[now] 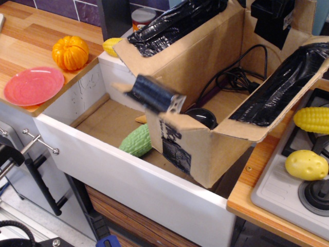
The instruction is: Open small4fbox flaps
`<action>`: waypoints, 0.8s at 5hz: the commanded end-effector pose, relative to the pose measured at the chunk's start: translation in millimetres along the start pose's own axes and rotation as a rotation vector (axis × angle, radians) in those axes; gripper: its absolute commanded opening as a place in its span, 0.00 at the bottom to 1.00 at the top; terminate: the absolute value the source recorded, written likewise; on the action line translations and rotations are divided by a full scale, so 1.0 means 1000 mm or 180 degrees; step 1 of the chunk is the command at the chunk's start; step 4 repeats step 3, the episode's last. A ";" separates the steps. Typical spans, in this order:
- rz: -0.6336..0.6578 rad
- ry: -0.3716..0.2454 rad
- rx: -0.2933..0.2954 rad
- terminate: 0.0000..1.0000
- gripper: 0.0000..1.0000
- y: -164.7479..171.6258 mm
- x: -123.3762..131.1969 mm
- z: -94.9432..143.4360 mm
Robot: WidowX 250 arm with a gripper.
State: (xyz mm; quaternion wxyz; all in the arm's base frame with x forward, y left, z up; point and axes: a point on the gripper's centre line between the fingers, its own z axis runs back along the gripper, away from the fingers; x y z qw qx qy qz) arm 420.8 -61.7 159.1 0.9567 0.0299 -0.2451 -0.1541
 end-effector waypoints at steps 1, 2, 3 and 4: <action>-0.0073 -0.0314 0.0227 0.00 1.00 0.003 0.032 0.007; -0.0056 -0.0316 0.0334 0.00 1.00 0.002 0.046 0.010; -0.0070 -0.0435 0.0360 1.00 1.00 0.002 0.044 0.007; -0.0070 -0.0435 0.0360 1.00 1.00 0.002 0.044 0.007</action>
